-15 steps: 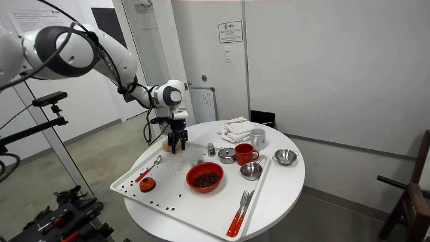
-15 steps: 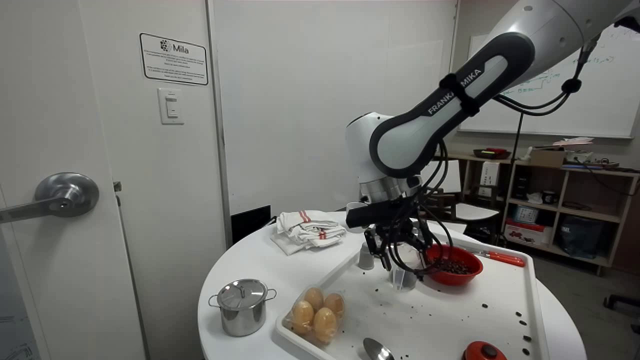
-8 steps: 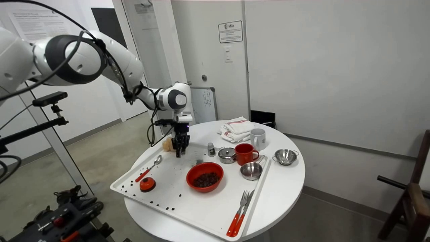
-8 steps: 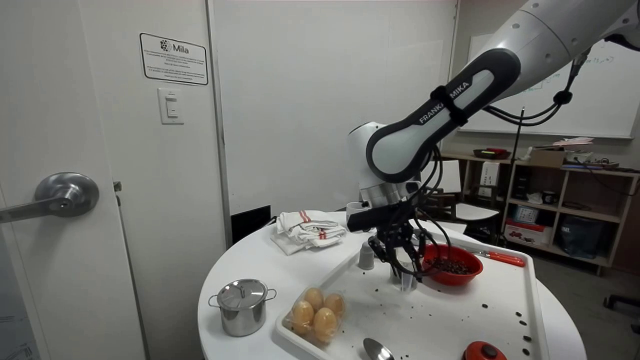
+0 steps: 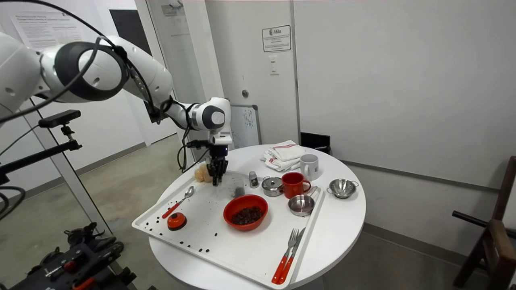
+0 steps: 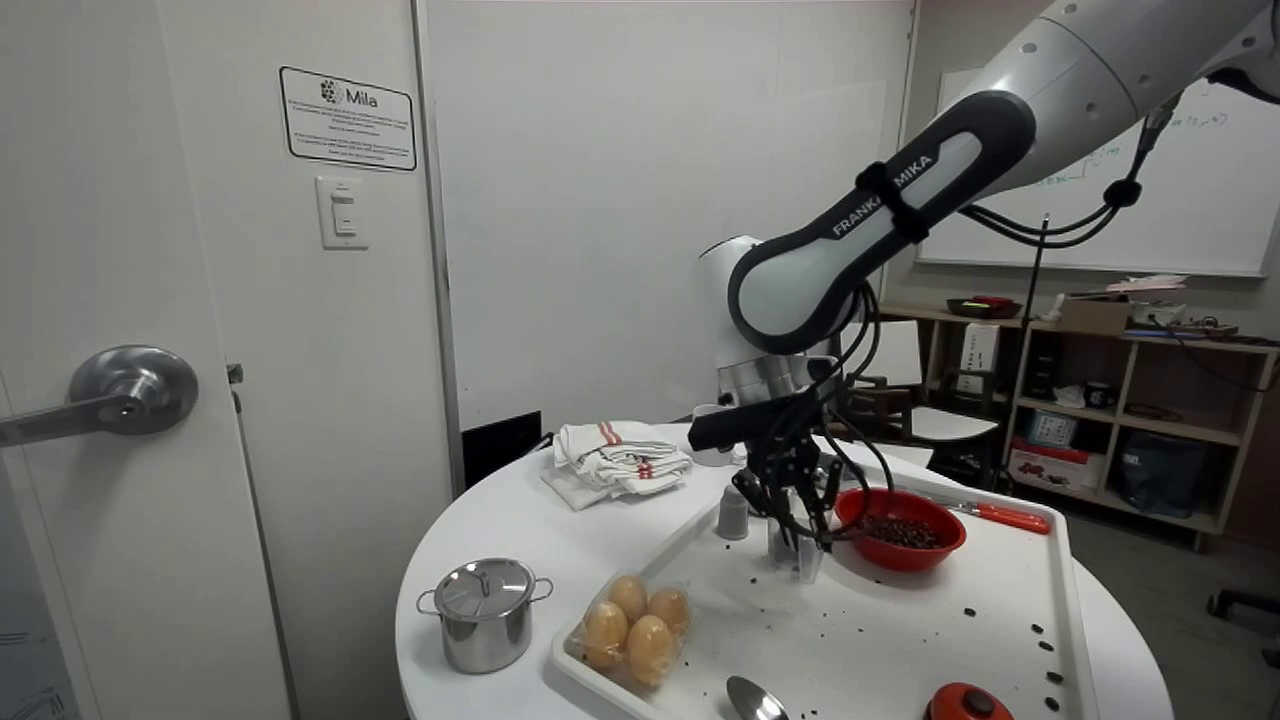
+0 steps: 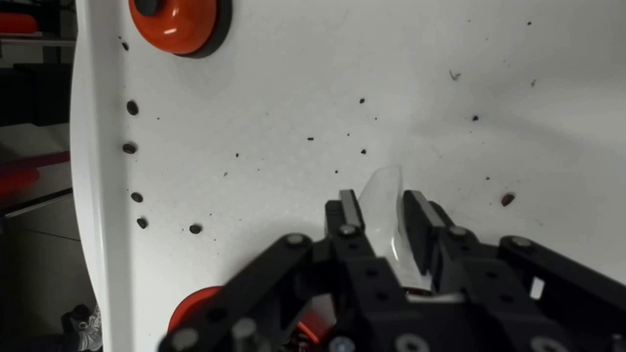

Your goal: Pour the contents in the clear jug into the red bowl

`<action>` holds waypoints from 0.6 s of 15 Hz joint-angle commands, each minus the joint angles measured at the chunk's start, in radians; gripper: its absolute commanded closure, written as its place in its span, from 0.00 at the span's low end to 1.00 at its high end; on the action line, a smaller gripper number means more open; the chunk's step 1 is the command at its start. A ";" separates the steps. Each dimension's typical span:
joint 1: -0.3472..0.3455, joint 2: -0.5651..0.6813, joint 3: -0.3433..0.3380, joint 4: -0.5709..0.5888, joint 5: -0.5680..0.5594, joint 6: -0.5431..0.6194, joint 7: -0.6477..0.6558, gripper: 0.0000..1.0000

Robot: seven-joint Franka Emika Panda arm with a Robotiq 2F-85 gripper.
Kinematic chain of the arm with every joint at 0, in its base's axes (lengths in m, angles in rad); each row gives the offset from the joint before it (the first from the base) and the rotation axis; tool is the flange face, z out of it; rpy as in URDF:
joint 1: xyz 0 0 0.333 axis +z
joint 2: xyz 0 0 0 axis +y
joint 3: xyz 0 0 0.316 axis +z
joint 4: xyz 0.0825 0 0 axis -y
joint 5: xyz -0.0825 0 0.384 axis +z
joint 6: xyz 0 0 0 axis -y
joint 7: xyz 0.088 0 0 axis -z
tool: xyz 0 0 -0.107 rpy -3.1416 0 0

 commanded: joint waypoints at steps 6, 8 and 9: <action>-0.026 -0.247 0.022 -0.132 0.083 -0.105 -0.061 0.90; -0.047 -0.277 0.023 -0.145 0.128 -0.169 -0.068 0.90; -0.055 -0.297 0.019 -0.164 0.150 -0.187 -0.058 0.90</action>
